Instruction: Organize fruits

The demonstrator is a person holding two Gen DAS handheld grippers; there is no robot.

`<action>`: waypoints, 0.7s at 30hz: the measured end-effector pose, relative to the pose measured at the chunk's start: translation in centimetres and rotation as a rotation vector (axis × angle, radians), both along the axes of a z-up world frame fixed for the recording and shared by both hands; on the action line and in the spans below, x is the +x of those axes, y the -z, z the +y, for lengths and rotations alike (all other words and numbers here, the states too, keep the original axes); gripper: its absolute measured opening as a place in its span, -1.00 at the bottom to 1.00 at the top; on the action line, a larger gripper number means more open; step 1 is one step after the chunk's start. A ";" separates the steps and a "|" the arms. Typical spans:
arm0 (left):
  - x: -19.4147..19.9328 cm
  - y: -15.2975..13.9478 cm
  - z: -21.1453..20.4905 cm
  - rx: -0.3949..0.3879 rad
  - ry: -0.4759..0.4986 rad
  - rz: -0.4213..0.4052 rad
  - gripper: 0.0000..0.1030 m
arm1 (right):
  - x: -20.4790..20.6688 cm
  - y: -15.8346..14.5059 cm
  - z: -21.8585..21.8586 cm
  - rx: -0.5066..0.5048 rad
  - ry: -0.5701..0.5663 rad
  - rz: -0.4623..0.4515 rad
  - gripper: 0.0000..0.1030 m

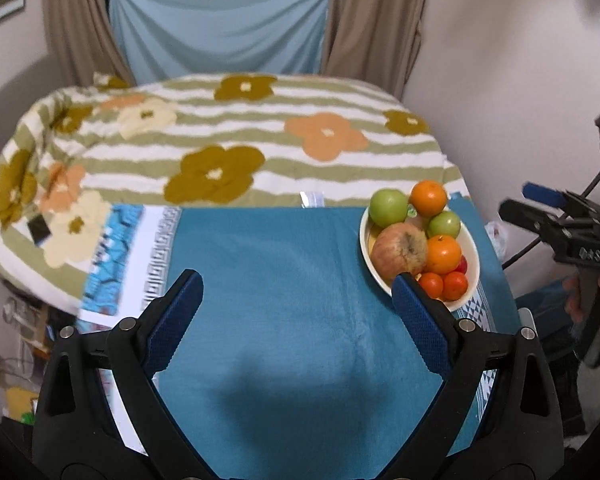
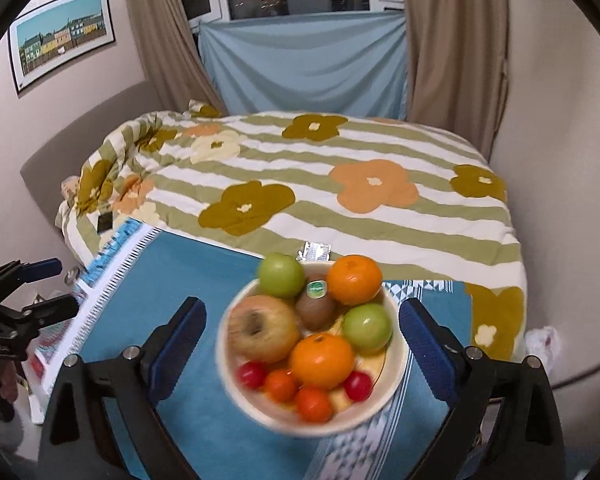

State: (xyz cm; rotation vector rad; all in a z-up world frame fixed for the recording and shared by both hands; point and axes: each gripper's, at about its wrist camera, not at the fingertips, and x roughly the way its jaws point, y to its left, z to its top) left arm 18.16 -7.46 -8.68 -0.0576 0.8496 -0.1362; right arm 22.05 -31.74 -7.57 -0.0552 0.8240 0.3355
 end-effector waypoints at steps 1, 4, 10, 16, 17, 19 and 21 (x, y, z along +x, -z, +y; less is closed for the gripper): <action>-0.7 -0.9 0.4 0.003 -0.003 -0.019 0.95 | -1.0 -0.7 0.5 0.000 0.012 -0.005 0.87; -2.9 -3.0 1.7 0.002 -0.013 -0.073 0.95 | -4.2 -2.4 2.0 -0.008 0.055 -0.023 0.87; -7.6 -6.0 3.9 -0.005 -0.039 -0.167 1.00 | -9.6 -4.5 4.2 0.002 0.150 -0.066 1.00; -11.5 -7.7 5.1 0.040 -0.066 -0.248 1.00 | -13.5 -5.8 5.8 -0.029 0.247 -0.119 1.00; -11.9 -7.8 5.1 0.045 -0.065 -0.253 1.00 | -13.8 -5.8 6.1 -0.031 0.257 -0.118 1.00; -12.6 -7.9 5.2 0.052 -0.064 -0.262 1.00 | -14.2 -5.7 6.4 -0.023 0.264 -0.111 0.99; -13.0 -7.8 5.2 0.052 -0.059 -0.266 1.00 | -14.6 -5.7 6.5 -0.017 0.278 -0.111 0.99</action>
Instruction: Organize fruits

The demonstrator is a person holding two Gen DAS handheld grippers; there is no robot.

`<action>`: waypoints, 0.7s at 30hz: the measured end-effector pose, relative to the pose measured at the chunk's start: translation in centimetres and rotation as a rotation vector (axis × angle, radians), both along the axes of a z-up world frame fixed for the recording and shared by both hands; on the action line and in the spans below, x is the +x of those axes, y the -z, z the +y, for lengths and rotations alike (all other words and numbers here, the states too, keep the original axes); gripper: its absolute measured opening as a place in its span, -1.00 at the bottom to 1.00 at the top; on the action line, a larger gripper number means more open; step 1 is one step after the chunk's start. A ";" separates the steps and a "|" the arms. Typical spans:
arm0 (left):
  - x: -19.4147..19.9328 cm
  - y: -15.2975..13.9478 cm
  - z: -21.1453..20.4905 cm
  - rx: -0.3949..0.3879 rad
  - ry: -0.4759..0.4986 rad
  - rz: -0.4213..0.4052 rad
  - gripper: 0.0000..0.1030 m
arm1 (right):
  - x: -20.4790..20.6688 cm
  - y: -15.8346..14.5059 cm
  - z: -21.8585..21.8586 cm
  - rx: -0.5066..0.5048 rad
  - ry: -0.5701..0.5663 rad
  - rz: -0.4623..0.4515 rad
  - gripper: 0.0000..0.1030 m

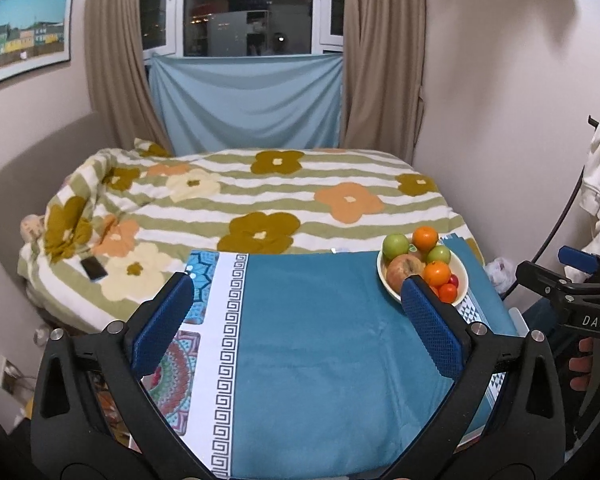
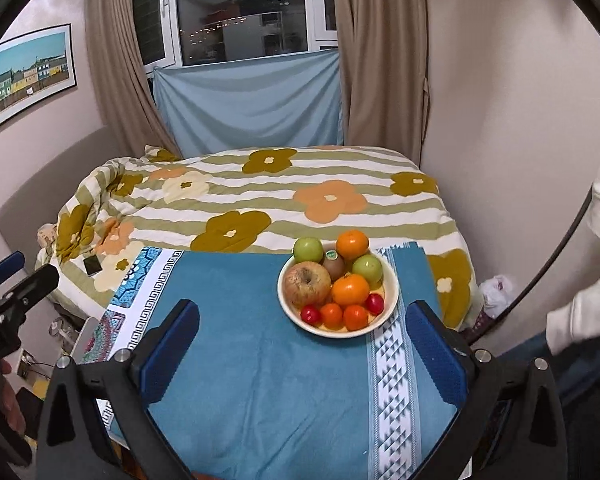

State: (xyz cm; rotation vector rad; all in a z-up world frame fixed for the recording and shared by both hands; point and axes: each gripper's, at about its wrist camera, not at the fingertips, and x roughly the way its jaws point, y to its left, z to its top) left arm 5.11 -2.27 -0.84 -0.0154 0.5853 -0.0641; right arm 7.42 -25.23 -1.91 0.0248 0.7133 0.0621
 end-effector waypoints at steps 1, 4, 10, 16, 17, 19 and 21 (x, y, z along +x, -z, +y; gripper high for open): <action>-0.2 0.1 0.0 0.001 0.004 -0.001 1.00 | -0.2 0.0 0.1 -0.004 0.008 -0.006 0.99; -0.5 0.1 0.0 0.004 0.014 0.000 1.00 | -0.9 -0.2 0.3 -0.014 0.019 -0.013 0.99; -0.8 -0.1 -0.2 0.015 0.030 -0.014 1.00 | -1.2 -0.3 0.5 -0.010 0.032 -0.021 0.99; -1.0 -0.2 -0.3 0.015 0.029 -0.022 1.00 | -1.1 -0.4 0.7 -0.014 0.031 -0.028 0.99; -1.0 -0.2 -0.2 0.015 0.028 -0.023 1.00 | -1.1 -0.4 0.7 -0.013 0.030 -0.028 0.99; -1.0 -0.2 -0.2 0.014 0.026 -0.024 1.00 | -1.1 -0.4 0.7 -0.014 0.030 -0.026 0.99; -1.0 -0.2 -0.2 0.012 0.025 -0.026 1.00 | -1.1 -0.5 0.7 -0.013 0.030 -0.027 0.99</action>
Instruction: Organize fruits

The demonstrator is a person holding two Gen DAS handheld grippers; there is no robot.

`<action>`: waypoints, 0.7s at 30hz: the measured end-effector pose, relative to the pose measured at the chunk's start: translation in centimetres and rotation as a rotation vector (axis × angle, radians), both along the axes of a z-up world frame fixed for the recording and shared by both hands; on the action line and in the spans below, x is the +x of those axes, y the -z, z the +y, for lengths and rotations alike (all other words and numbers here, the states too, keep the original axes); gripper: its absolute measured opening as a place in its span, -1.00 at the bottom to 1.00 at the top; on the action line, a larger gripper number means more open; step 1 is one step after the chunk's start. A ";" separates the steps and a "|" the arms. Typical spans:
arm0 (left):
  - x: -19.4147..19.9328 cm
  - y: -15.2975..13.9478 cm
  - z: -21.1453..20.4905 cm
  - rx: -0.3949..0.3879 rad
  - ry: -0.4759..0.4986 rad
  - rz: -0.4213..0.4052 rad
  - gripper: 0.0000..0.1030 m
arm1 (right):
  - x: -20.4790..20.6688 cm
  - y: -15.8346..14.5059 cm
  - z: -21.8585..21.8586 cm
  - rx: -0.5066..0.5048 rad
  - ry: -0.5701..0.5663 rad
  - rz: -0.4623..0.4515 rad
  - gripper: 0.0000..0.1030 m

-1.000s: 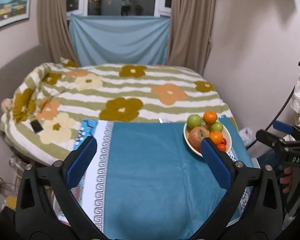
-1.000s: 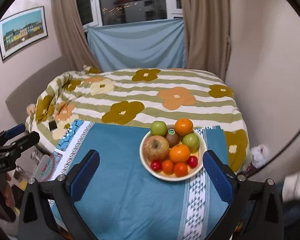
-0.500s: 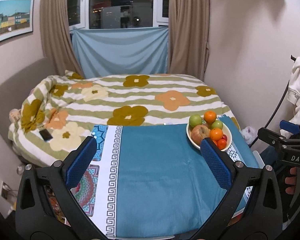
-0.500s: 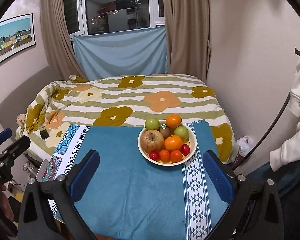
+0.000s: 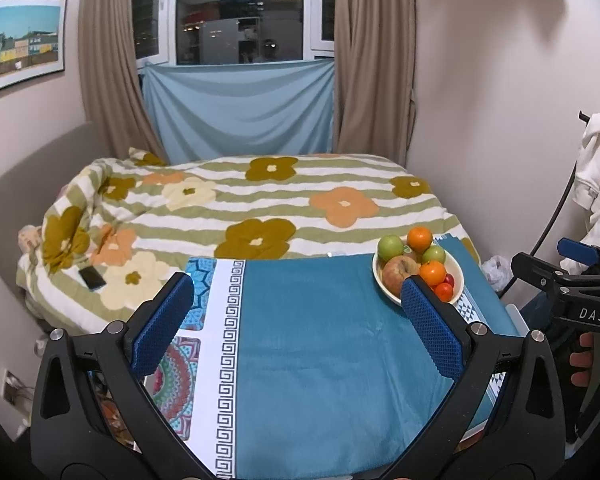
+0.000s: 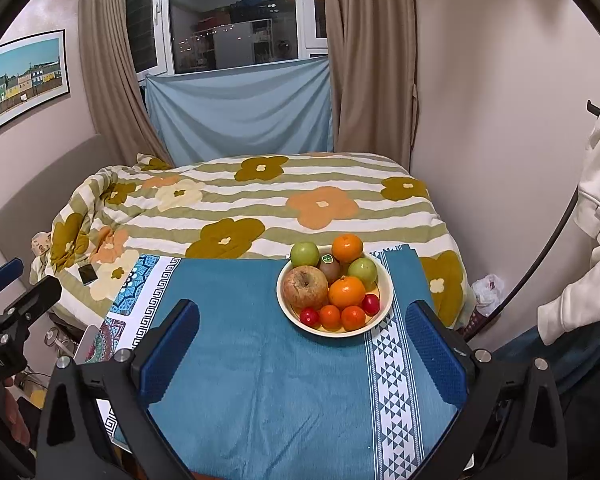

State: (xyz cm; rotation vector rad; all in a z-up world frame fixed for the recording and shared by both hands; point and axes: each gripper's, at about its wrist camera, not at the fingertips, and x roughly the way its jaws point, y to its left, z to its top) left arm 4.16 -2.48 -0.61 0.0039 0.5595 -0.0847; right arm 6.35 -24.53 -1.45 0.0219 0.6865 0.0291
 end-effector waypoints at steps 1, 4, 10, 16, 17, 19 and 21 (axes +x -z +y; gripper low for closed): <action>0.1 0.0 0.0 -0.001 -0.001 -0.001 1.00 | 0.0 0.0 0.0 -0.001 0.000 -0.001 0.99; 0.2 -0.1 0.0 -0.001 -0.005 -0.001 1.00 | 0.0 0.0 0.0 0.000 0.001 -0.001 0.99; 0.2 -0.1 0.0 -0.001 -0.007 -0.001 1.00 | 0.0 0.0 0.0 0.002 0.001 0.000 0.99; 0.4 -0.1 0.1 -0.001 -0.006 0.002 1.00 | 0.0 0.0 0.0 0.000 0.002 -0.001 0.99; 0.4 -0.1 0.0 0.000 -0.007 0.001 1.00 | 0.0 0.0 0.0 0.000 0.001 0.000 0.99; 0.4 -0.1 0.1 -0.002 -0.005 0.003 1.00 | 0.0 0.0 0.0 0.001 0.002 0.000 0.99; 0.5 0.0 0.0 -0.001 -0.007 0.003 1.00 | 0.0 0.0 -0.1 0.001 0.001 0.001 0.99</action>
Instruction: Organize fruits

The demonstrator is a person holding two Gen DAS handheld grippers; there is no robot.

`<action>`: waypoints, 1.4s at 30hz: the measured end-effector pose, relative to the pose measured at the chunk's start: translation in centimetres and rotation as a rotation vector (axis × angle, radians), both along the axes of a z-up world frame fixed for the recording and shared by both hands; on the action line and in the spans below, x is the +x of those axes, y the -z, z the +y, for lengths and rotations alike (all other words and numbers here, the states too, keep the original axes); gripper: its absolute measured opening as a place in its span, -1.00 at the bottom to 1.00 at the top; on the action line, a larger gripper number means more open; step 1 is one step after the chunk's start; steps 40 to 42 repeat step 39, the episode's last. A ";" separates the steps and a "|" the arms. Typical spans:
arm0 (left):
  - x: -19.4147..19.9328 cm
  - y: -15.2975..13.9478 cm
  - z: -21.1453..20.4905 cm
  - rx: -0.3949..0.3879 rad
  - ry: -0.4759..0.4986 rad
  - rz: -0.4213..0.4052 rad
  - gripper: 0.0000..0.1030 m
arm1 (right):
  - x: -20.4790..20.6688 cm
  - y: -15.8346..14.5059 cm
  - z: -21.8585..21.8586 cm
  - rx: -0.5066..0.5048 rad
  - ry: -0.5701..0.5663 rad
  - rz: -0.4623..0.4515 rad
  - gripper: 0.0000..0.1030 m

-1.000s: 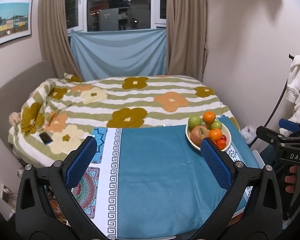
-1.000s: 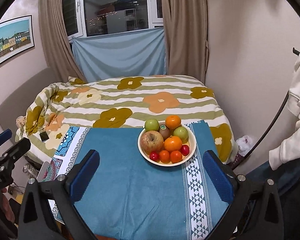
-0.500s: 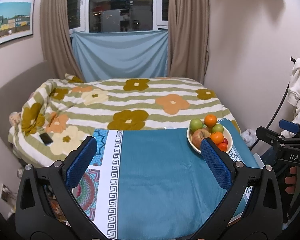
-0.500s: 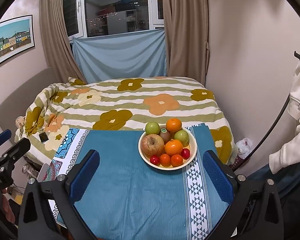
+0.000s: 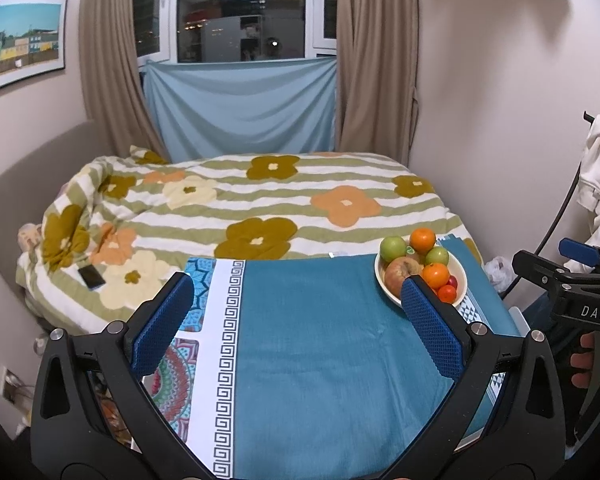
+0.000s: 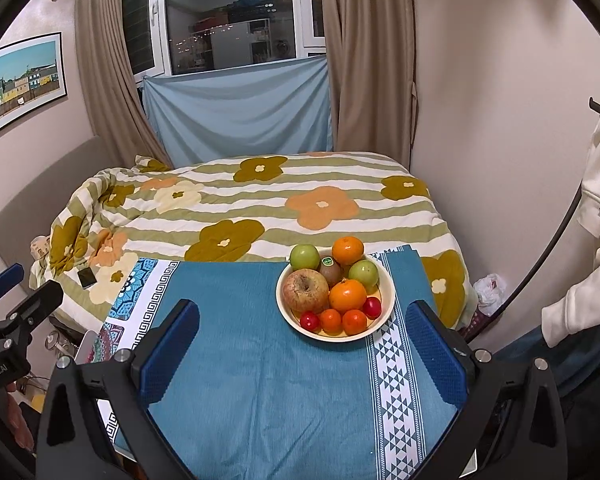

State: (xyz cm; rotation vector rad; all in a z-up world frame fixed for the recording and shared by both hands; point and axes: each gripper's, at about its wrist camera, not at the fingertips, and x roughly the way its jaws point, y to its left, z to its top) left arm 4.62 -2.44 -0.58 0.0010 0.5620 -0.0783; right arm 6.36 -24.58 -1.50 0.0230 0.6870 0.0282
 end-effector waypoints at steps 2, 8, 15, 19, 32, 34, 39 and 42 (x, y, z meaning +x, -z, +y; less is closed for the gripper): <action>0.0 0.0 0.0 -0.002 0.002 0.001 1.00 | 0.0 0.0 0.0 0.000 0.000 -0.001 0.99; 0.2 0.6 0.3 -0.003 0.004 0.011 1.00 | 0.0 0.0 0.0 0.001 -0.001 0.000 0.99; 0.5 0.8 0.2 -0.007 0.002 0.016 1.00 | 0.0 0.0 0.0 0.001 0.000 0.000 0.99; 0.6 0.8 0.2 -0.005 0.004 0.018 1.00 | 0.1 0.0 0.0 0.004 0.001 -0.001 0.99; 1.1 1.1 -0.2 -0.018 0.011 0.037 1.00 | 0.1 0.0 -0.1 0.003 0.002 -0.001 0.99; 1.1 1.2 -0.3 -0.006 0.003 0.030 1.00 | 0.4 0.0 0.1 0.003 0.002 -0.001 0.99; 0.9 1.0 -0.7 0.020 -0.009 0.017 1.00 | 0.3 0.0 0.0 0.004 0.002 -0.001 0.99; 0.9 1.0 -0.7 0.020 -0.009 0.017 1.00 | 0.3 0.0 0.0 0.004 0.002 -0.001 0.99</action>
